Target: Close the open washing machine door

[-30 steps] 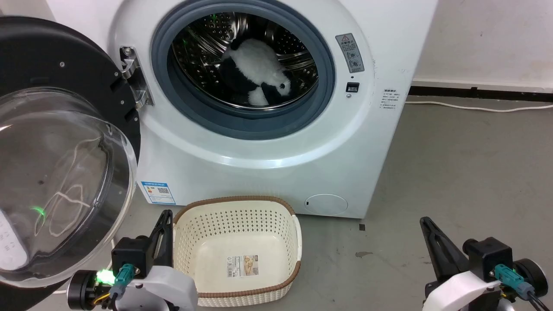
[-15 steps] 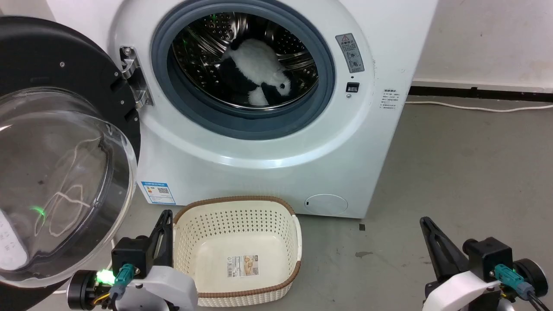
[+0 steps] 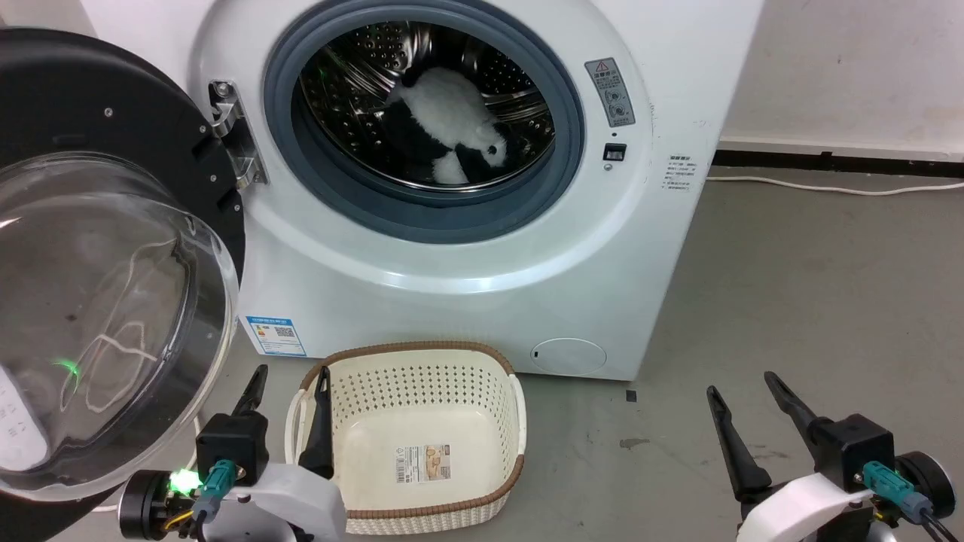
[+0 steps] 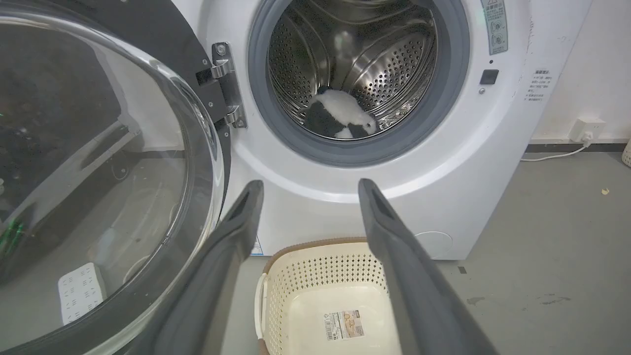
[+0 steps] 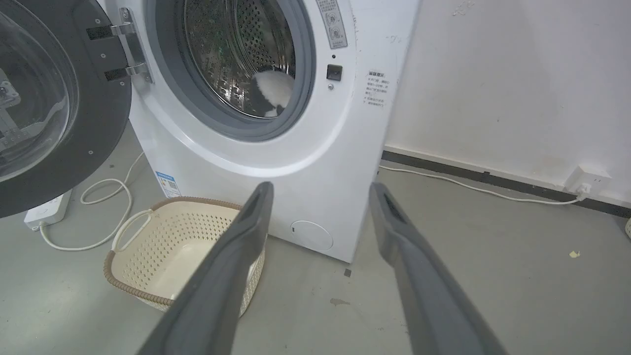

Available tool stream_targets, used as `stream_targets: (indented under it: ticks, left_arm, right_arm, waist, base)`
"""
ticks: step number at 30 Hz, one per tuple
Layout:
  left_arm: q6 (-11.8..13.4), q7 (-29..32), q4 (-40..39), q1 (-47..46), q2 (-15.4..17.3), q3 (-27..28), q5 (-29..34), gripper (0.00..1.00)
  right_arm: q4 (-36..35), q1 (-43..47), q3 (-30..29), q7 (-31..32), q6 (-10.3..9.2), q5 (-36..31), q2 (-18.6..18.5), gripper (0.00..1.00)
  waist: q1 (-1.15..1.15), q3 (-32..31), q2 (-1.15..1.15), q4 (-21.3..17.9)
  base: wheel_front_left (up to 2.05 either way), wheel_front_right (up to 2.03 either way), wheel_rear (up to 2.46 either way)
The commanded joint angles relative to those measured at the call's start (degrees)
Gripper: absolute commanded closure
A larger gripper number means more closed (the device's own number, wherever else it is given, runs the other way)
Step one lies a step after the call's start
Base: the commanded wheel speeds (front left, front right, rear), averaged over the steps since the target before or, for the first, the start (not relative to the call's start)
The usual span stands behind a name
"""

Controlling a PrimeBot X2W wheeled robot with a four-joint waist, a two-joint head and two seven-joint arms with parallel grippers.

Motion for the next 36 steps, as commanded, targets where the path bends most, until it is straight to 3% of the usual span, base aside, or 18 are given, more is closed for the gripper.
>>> stream_targets:
  ticks: [1,14,36]
  left_arm:
    - [-0.2,-0.7,-0.1,0.2,0.0,0.0,-0.1,0.00]
    - [-0.6,-2.1,-0.2,0.7,0.1,0.0,-0.2,0.00]
    - [-0.5,-5.0,-1.6,2.8,0.3,1.0,-0.8,0.00]
  right_arm:
    - [0.1,-0.1,-0.1,-0.7,0.00,0.4,0.0,0.00]
    - [0.3,0.2,0.1,-2.1,0.01,0.6,0.0,0.00]
    - [2.6,-1.5,4.1,-5.0,0.02,1.0,0.1,0.00]
  waist:
    - [0.00,0.0,0.00,0.0]
    - [0.00,-0.3,0.00,1.5]
    - [0.00,-0.6,0.00,9.8]
  base:
    - [0.00,0.00,0.00]
    - [0.00,0.00,0.00]
    - [0.00,0.00,0.00]
